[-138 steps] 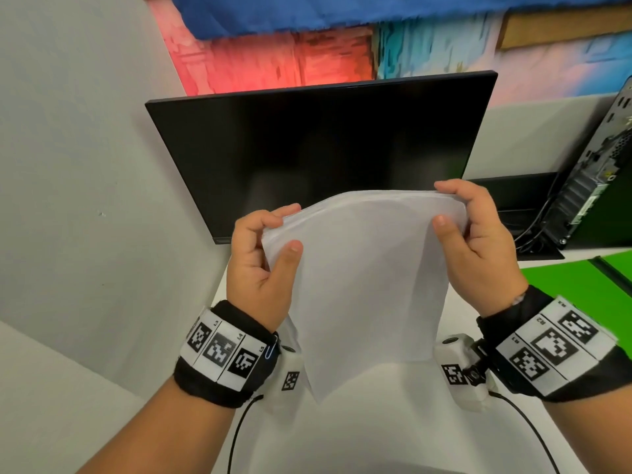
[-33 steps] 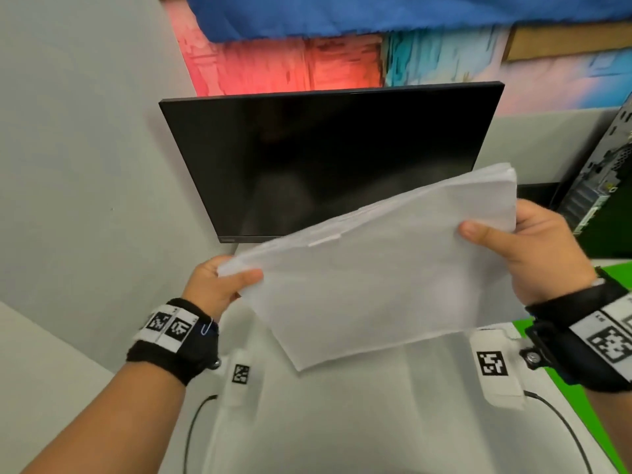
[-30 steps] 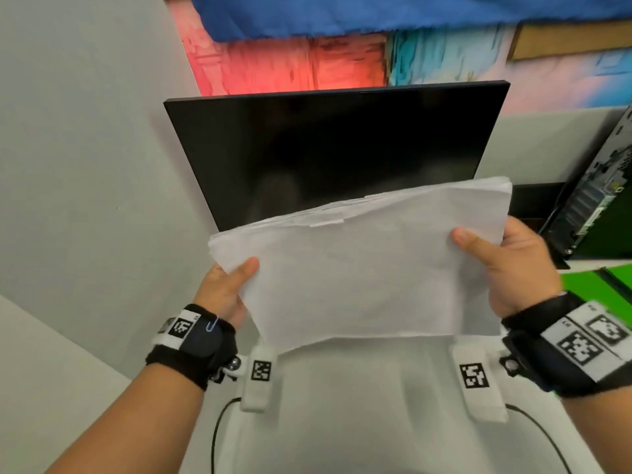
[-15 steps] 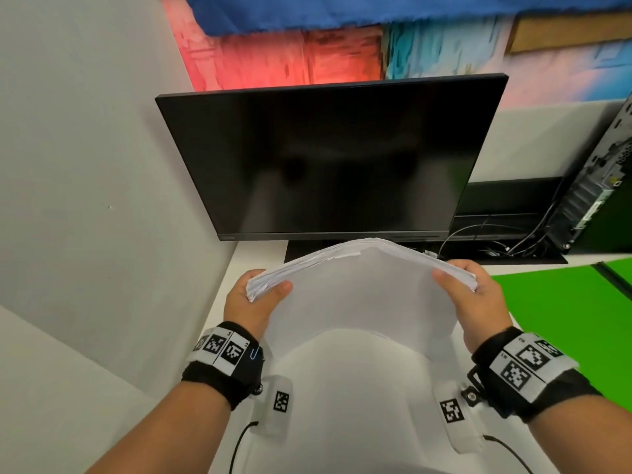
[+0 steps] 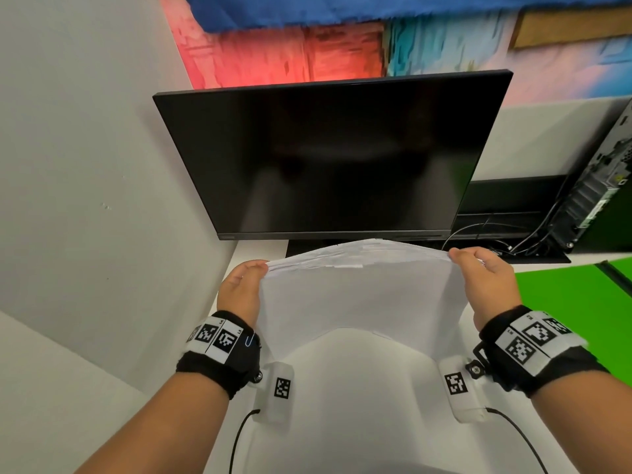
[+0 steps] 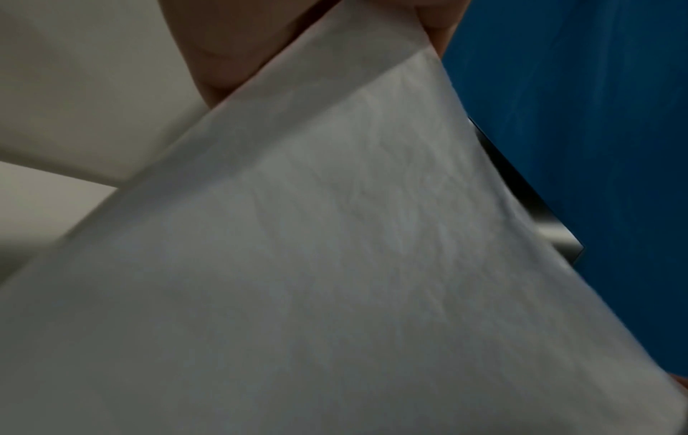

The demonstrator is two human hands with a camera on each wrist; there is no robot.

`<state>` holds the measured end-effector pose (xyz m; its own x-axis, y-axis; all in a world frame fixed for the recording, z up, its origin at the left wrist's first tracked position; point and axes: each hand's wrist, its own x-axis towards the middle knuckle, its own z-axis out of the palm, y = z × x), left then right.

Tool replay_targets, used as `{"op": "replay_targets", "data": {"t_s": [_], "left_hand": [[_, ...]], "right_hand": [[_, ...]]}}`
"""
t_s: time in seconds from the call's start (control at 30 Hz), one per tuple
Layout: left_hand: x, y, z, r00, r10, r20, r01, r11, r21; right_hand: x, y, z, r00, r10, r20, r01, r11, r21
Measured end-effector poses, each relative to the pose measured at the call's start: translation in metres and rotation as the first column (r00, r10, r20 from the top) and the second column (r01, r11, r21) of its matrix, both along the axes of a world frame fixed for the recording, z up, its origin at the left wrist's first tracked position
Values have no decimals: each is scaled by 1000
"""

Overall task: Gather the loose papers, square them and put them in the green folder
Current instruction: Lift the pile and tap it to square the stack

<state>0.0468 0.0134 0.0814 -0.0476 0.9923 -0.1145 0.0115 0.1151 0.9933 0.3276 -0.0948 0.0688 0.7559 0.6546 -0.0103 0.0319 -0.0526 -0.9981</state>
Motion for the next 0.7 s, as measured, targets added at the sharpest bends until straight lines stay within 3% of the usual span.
{"op": "replay_targets", "data": {"t_s": [0.3, 0.43, 0.57, 0.63, 0.7], "left_hand": [[2, 2, 6, 999, -52, 11, 52, 999, 5], [1, 4, 7, 997, -75, -22, 75, 997, 18], [-7, 3, -2, 982, -189, 17, 188, 982, 34], [-9, -1, -8, 966, -257, 9, 257, 966, -30], [-6, -5, -13, 961, -258, -99, 253, 966, -59]], "right_hand": [[9, 4, 1, 993, 60, 97, -64, 997, 46], [17, 4, 2, 998, 68, 10, -68, 997, 38], [20, -4, 1, 969, 229, -89, -217, 968, 126], [19, -8, -5, 949, 309, -68, -303, 949, 90], [13, -10, -11, 954, 294, -55, -294, 956, 8]]}}
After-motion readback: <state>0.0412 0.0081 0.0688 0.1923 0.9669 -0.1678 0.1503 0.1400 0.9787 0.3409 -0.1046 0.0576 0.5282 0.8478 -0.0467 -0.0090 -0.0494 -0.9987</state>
